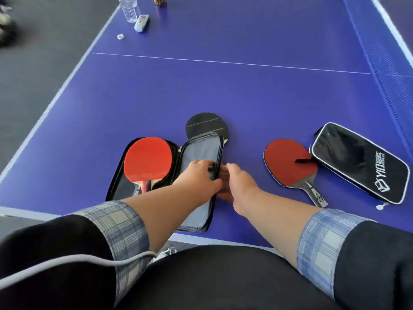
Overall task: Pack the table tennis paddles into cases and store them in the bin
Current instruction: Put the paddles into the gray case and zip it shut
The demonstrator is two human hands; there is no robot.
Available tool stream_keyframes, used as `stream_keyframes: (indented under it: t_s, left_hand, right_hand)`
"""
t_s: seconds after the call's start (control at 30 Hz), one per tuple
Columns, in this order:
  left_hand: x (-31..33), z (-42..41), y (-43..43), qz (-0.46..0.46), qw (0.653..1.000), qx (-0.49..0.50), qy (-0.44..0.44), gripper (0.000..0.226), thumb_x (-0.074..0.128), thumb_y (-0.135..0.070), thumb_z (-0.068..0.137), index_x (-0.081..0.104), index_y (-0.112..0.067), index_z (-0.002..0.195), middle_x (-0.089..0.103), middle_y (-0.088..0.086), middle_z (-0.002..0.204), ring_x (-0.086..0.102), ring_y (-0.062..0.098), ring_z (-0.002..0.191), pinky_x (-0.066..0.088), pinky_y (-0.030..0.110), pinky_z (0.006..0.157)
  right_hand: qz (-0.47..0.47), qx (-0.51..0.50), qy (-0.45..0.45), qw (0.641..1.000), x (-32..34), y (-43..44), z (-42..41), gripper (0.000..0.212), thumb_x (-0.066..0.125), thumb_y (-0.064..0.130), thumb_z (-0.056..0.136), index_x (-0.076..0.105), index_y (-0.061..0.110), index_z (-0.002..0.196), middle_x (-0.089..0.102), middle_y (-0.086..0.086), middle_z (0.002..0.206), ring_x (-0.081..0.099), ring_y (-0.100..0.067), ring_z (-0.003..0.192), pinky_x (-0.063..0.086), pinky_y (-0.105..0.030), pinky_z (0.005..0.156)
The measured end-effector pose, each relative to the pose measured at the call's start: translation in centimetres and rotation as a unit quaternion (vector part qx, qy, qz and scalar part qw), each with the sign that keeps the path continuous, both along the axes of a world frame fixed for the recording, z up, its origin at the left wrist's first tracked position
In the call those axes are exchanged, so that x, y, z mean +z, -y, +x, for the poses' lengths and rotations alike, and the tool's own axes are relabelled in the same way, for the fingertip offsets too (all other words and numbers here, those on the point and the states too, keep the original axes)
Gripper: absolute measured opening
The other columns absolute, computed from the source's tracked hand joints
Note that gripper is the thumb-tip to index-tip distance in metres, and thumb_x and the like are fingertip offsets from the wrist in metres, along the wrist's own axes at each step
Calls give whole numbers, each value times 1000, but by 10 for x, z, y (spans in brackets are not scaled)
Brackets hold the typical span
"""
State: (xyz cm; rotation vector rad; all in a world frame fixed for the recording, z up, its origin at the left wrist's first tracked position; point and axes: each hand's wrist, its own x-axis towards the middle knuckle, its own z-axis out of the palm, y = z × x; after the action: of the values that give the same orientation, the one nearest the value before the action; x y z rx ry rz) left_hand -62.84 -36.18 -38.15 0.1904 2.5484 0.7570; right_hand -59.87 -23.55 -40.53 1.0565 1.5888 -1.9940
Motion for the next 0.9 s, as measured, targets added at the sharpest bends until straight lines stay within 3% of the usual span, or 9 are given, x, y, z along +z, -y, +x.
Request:
stream_keyframes:
  t_s: [0.13, 0.2, 0.27, 0.33, 0.43, 0.57, 0.7, 0.9]
  left_hand:
    - [30, 1, 27, 27, 997, 32, -62, 38, 52, -30, 72, 63, -33, 109, 59, -10, 101, 61, 20, 89, 45, 28, 70]
    - [43, -2, 45, 37, 994, 47, -88, 29, 51, -26, 72, 64, -31, 98, 62, -12, 86, 62, 18, 78, 52, 33, 66]
    - [50, -8, 68, 50, 992, 62, -96, 32, 49, -24, 73, 63, -33, 100, 66, -12, 81, 62, 11, 71, 55, 36, 63]
    - [53, -16, 95, 55, 991, 80, -89, 41, 49, -23, 77, 60, -39, 113, 68, -15, 84, 62, 5, 69, 55, 32, 58]
    - [51, -31, 138, 50, 990, 110, -77, 50, 47, -26, 79, 51, -46, 125, 65, -20, 87, 60, 2, 69, 49, 25, 54]
    - [32, -54, 193, 42, 985, 168, -28, 68, 45, -29, 79, 32, -38, 145, 60, -14, 110, 61, 9, 83, 51, 31, 66]
    - [1, -73, 226, 19, 978, 205, 24, 74, 43, -25, 84, 16, -34, 152, 53, -4, 135, 58, 20, 92, 46, 34, 72]
    - [-43, -102, 240, -41, 973, 192, 120, 76, 44, -13, 88, 13, -26, 155, 38, 6, 148, 52, 33, 119, 48, 47, 95]
  right_hand:
    - [-12, 57, -37, 998, 11, 24, -21, 28, 50, 29, 90, 77, 18, 92, 78, 0, 80, 67, -17, 62, 54, -35, 60]
    - [2, 84, -66, 994, 17, 43, -33, 29, 53, 29, 85, 77, 16, 92, 79, -4, 91, 69, -22, 73, 56, -42, 74]
    - [23, 111, -104, 988, 17, 66, -42, 28, 52, 26, 89, 75, 13, 99, 77, -14, 105, 70, -28, 86, 56, -45, 80]
    - [67, 122, -127, 982, 12, 88, -52, 20, 54, 24, 92, 72, 19, 99, 75, -16, 109, 71, -31, 98, 55, -47, 87]
    - [192, 162, -139, 958, 2, 115, -66, 22, 58, 26, 91, 70, 27, 109, 71, -2, 117, 65, -24, 111, 51, -45, 100]
    - [390, 256, -138, 874, -15, 149, -76, 43, 59, 27, 90, 61, 22, 133, 51, -7, 141, 46, -28, 132, 38, -41, 112]
    - [446, 288, -102, 841, -30, 171, -75, 59, 58, 40, 94, 40, 28, 149, 19, -5, 164, 19, -29, 150, 24, -43, 119]
    - [479, 349, -45, 804, -53, 184, -67, 73, 52, 54, 94, 20, 37, 157, -4, 7, 169, 4, -23, 153, 30, -47, 117]
